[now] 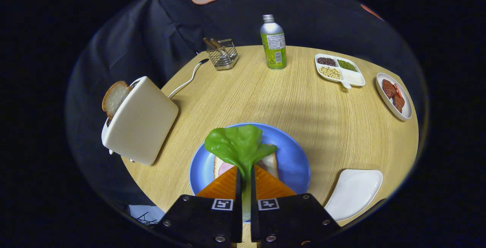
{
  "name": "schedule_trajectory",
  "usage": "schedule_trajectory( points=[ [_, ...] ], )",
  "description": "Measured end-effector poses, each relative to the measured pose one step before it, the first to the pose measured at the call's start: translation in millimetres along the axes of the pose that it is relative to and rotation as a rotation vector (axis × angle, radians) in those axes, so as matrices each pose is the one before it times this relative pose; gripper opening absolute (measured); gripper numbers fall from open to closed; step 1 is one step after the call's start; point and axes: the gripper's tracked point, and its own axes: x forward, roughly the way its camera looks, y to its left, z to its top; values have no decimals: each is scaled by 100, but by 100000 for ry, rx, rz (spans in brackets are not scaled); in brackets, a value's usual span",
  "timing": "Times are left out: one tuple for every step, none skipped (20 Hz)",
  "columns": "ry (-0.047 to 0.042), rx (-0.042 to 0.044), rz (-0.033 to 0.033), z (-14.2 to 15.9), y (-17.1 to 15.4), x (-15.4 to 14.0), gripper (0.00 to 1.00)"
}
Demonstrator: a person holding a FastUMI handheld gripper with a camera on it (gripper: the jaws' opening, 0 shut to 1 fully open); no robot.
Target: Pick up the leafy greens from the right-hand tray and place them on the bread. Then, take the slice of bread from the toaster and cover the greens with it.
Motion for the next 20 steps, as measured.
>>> schedule_trajectory(
  points=[
    [-84,-695,-454,72,250,237,11],
    [-492,-748,-886,166,176,207,14],
    [-436,-1032,-737,103,139,175,17],
    [-659,-1485,-790,125,36,103,22],
    [-197,-1645,-1352,5,5,15,24],
    [-504,-2035,-1341,66,-12,77,29],
    [163,-2163,-1456,-192,-60,218,33],
    [1176,-1938,-1358,-394,-1,244,37],
    [1300,-1739,-1629,-477,0,202,39],
    [686,-1903,-1370,-329,46,287,42],
    [600,-1664,-1257,-249,104,251,43],
    [109,-806,-637,-7,51,53,43],
    [-278,184,205,176,258,-58,43],
    [-509,745,798,309,297,-243,43],
    [-825,907,859,385,382,-286,43],
    [-1045,892,806,512,318,-375,43],
    [-291,1566,368,406,324,-539,43],
    [-115,1331,1067,412,506,-551,47],
    [-490,716,1171,468,575,-491,50],
    [-606,101,851,562,553,-528,55]
  ],
)
